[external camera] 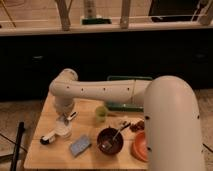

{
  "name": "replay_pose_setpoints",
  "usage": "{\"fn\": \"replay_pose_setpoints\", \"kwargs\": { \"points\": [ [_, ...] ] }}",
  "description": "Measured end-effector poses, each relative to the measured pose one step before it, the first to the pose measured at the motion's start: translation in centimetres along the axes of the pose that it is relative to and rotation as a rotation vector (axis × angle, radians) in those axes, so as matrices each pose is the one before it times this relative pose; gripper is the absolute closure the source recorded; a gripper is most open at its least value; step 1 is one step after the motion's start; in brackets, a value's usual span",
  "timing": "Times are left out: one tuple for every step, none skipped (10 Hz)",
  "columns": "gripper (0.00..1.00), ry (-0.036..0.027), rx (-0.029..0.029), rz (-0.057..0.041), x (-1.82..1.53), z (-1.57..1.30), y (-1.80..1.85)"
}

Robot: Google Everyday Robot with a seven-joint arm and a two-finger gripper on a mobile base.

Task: Place towel in paper cup

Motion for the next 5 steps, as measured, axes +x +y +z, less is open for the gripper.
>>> {"fn": "replay_pose_setpoints", "kwargs": {
  "points": [
    [1.0,-0.00346,0.00112,-0.00776,-0.23,-0.076,-0.167],
    [1.0,-0.0054,0.00262,-0.00831,-0.299,-0.059,-0.137],
    [1.0,-0.00528,0.00174,-0.00768,-0.381,-0.087,-0.078],
    [1.0,-0.0069,0.0012,-0.00724,-0.384,-0.027,-0.065],
    [1.0,-0.00734,0.00003,-0.00593,-0.468,-0.051,-0.011]
  ]
}}
